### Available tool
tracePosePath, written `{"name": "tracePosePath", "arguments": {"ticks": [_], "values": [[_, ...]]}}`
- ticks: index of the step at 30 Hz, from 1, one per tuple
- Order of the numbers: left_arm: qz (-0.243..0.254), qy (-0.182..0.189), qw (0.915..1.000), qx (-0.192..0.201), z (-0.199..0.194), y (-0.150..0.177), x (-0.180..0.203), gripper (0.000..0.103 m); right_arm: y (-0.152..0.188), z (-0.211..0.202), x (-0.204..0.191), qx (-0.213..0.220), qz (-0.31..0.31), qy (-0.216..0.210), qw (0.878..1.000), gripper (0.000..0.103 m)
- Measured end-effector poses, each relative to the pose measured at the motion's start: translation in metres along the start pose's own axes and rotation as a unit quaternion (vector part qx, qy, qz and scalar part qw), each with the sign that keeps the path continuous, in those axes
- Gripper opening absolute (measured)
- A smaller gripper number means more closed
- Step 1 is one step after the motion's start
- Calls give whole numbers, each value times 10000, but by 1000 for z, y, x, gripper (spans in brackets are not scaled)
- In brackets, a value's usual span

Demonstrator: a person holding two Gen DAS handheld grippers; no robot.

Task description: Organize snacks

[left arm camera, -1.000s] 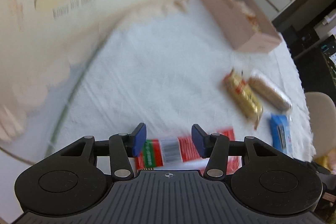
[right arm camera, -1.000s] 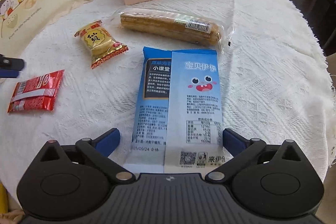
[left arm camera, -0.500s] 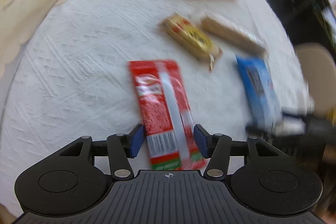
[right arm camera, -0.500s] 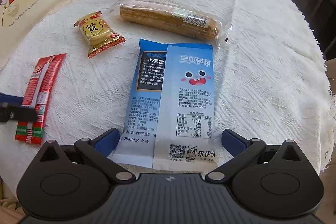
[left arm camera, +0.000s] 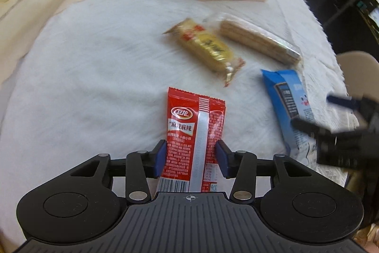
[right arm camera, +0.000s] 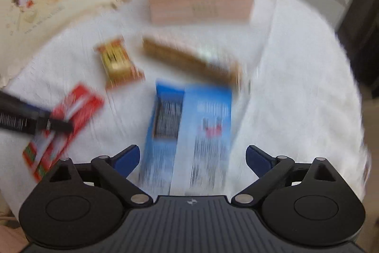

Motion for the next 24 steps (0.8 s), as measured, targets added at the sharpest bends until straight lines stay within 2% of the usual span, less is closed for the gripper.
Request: {"name": "tracePosePath", "arguments": {"ticks": [1,3,5,7,11,14,15,16,19,24], "values": [[-103,-27,9999,34,-4,2,-3,37,-9,0,-7,95,-289,103,9995,97],[-285,10,9995,109,-14,6,-8,35,-24,6,-23,160,-740,179,9970,97],[-366,-68,9991,223,-23,7,-11,32,-38,16,-46,185,-1195,75,9926,97],[-408,-156,9985,342,-34,10,-13,14,-53,25,-67,268,-1502,1,9883,96],[-537,-72,9975,456,-45,13,-17,14,-77,50,-93,103,-1651,-203,9860,92],[-643,73,9970,421,-47,17,-21,14,-87,62,-98,-65,-1398,-431,9892,68],[-667,125,9969,396,-47,18,-22,14,-89,63,-97,-111,-1212,-548,9910,49],[-686,149,9968,377,-46,19,-23,15,-84,60,-95,-148,-1031,-647,9925,39],[-705,191,9969,292,-42,21,-23,19,-79,46,-88,-115,-712,-824,9940,38],[-553,246,9981,142,-33,18,-17,20,-47,22,-67,-257,-405,-924,9946,38]]}}
Point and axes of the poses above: each gripper's, at about its wrist camera, not at the fingertips, and z roughly the way its jaws point, x to its right, y to its underside, the point moved 7 cm from there along z, roughly the way its jaws point, and after that the axes turned 9 degrees about -x, right-handed, at the moved point
